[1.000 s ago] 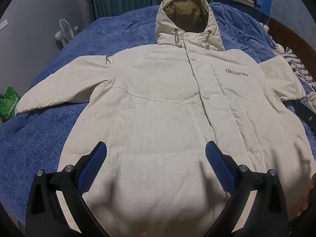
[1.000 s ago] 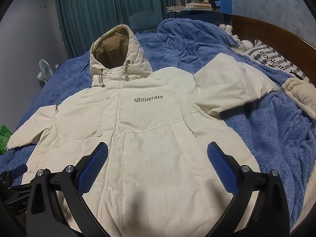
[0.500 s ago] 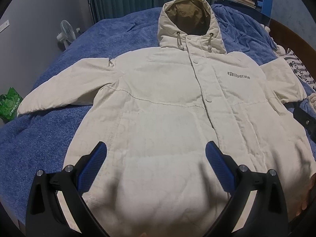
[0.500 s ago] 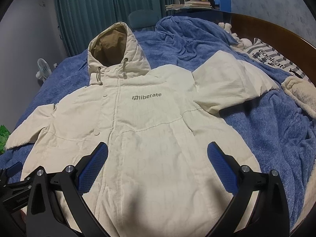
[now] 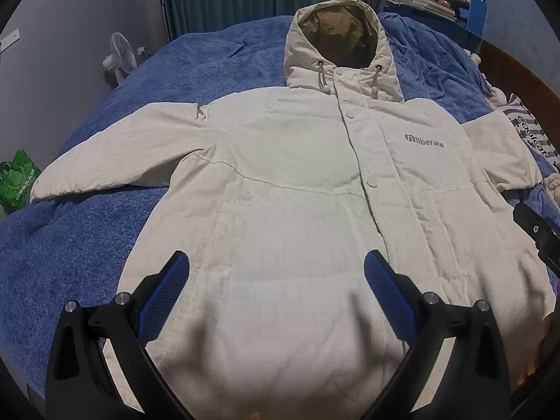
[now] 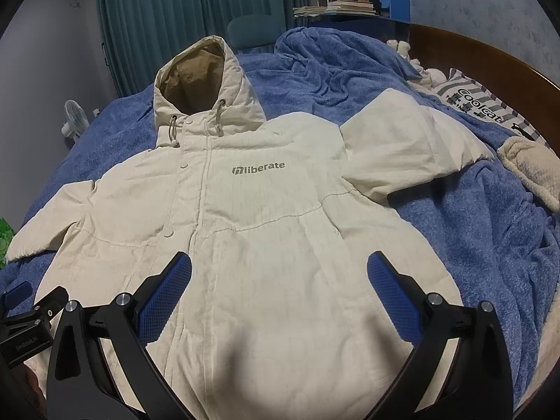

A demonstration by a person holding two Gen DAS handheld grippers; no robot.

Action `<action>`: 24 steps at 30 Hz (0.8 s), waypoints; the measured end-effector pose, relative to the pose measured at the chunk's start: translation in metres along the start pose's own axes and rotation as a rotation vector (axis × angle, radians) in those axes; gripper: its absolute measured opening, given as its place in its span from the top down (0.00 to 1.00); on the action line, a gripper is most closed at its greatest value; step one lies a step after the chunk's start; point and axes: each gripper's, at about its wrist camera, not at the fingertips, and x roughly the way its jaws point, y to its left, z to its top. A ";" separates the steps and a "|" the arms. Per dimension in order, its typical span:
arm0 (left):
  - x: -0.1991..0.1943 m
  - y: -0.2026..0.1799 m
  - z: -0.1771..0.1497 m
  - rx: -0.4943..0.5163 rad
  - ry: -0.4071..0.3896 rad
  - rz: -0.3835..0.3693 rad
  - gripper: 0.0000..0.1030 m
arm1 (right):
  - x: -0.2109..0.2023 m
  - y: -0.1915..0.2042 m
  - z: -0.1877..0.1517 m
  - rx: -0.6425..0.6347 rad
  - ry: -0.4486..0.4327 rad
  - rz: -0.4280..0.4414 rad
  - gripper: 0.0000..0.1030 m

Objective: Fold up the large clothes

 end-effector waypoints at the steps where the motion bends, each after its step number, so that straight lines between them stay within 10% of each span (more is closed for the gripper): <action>1: 0.000 0.000 0.000 0.000 0.000 0.000 0.07 | 0.000 0.000 0.000 0.002 0.001 0.000 0.06; 24: 0.000 0.001 0.001 0.001 0.004 0.002 0.07 | -0.002 -0.009 0.009 0.009 -0.024 -0.047 0.06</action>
